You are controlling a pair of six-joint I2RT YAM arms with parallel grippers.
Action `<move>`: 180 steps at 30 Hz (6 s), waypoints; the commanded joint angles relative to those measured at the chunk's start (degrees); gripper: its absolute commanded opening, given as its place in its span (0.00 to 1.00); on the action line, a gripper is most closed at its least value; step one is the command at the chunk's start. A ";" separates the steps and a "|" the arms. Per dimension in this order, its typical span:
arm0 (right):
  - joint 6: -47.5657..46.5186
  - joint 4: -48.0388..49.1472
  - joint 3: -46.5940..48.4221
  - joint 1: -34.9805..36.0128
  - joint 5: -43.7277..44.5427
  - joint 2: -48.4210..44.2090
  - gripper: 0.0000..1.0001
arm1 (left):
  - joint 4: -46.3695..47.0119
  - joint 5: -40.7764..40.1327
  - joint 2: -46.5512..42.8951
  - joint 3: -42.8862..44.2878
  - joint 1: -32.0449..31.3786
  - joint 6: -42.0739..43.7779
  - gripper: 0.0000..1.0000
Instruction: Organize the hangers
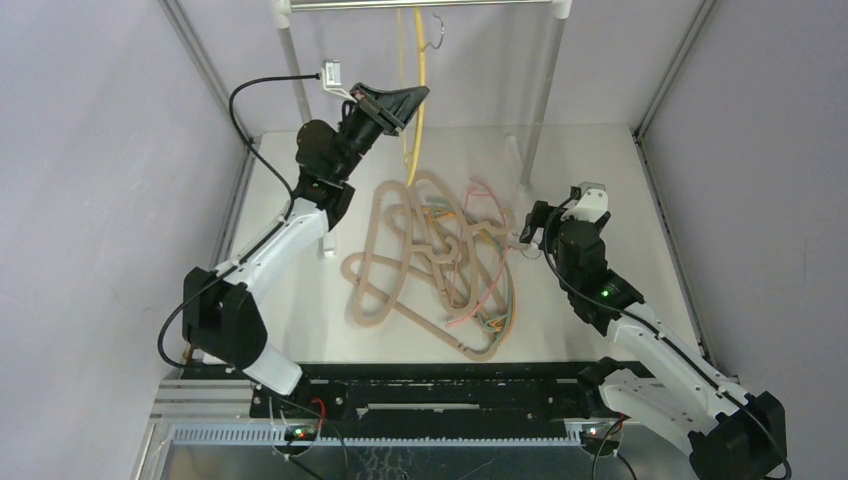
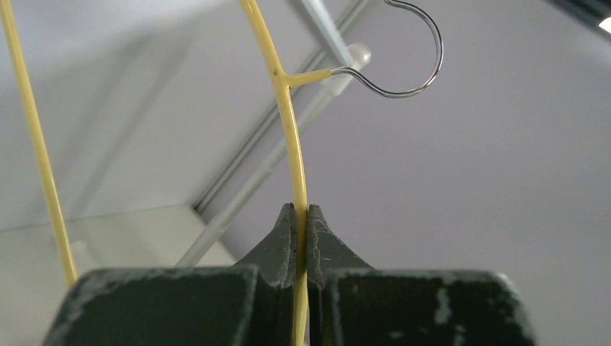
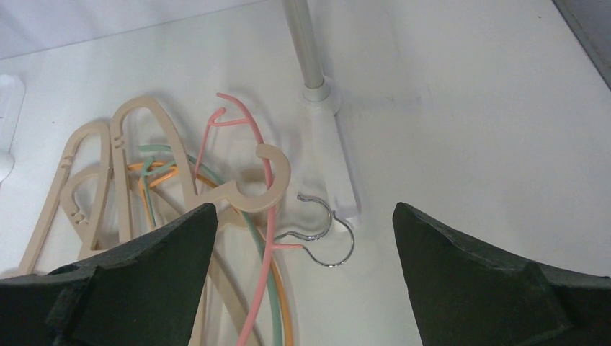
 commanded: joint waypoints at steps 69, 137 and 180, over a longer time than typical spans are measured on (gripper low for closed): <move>5.01 -3.31 -2.06 -3.81 -8.58 2.86 1.00 | -7.74 -1.96 -14.62 -24.04 8.62 5.61 0.99; 6.53 3.34 -2.30 1.94 -7.74 11.92 1.00 | -35.94 -29.11 -38.88 -39.85 -18.89 18.26 0.00; 5.07 -0.61 -1.71 0.93 -4.17 6.72 1.00 | 1.52 -7.62 -13.58 -9.93 5.47 -12.82 0.00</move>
